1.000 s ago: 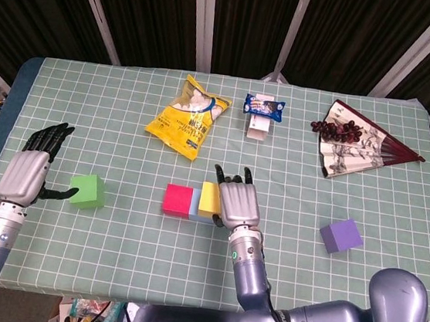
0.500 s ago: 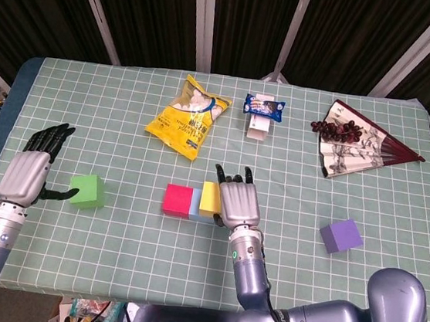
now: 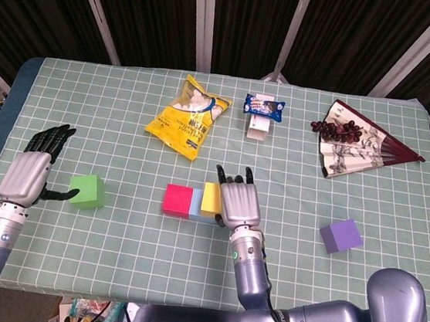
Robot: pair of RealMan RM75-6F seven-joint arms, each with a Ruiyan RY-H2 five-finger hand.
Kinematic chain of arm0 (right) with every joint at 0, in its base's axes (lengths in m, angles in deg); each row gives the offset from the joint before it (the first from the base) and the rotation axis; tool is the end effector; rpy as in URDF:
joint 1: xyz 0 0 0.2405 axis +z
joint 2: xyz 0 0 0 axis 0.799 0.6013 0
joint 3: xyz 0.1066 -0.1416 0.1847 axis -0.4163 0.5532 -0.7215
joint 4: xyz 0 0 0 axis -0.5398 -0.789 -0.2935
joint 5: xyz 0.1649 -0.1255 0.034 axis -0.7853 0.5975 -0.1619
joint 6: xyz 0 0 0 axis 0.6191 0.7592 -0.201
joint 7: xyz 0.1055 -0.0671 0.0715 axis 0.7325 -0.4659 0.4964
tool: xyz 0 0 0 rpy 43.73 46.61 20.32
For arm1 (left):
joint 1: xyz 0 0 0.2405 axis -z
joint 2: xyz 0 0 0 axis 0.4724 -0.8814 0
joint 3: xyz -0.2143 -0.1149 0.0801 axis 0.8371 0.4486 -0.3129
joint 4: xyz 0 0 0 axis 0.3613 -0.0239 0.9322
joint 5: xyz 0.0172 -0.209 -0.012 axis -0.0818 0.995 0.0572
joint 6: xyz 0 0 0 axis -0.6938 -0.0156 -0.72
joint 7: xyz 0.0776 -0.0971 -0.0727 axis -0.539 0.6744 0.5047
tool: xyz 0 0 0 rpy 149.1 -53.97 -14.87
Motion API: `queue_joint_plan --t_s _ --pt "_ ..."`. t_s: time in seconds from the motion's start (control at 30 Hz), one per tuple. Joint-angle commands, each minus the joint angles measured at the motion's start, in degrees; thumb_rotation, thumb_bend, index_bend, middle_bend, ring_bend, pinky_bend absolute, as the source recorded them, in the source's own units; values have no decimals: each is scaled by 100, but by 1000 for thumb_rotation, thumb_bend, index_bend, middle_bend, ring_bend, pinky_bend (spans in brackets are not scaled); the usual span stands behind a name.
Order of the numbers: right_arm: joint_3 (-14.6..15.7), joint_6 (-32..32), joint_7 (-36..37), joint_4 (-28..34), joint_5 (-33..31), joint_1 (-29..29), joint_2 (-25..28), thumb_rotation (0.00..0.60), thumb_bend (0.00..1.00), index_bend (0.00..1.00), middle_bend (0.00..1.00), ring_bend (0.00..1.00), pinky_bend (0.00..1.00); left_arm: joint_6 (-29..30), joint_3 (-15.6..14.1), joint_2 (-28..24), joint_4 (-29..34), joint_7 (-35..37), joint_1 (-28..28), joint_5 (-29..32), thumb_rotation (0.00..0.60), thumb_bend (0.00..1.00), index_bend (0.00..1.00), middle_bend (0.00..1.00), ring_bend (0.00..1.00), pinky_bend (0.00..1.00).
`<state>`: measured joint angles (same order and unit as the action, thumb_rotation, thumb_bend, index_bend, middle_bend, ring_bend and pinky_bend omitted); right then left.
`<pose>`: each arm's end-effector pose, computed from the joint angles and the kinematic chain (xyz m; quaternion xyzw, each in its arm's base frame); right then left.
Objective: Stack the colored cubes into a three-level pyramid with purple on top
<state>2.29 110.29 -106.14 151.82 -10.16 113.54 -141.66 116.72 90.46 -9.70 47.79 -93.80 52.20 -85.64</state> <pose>-0.0116 -0.3026 -0.0088 0.6886 -0.4400 0.2981 0.4934 -0.1873 0.2705 0.1403 -0.5919 -0.4434 -0.4280 0.5195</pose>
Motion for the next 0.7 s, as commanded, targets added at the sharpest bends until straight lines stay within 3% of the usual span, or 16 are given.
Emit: queue_joint_plan --t_s 0.03,0.7 --pt "-5 -7 9 -3 1 -4 -3 600 263 0 459 246 0 0 2 -2 0 1 1 5 600 88 0 23 2 37" --pt "48 -4 15 -27 3 -55 -19 600 264 0 460 246 0 -3 -14 -4 7 -9 10 2 600 88 0 23 3 37"
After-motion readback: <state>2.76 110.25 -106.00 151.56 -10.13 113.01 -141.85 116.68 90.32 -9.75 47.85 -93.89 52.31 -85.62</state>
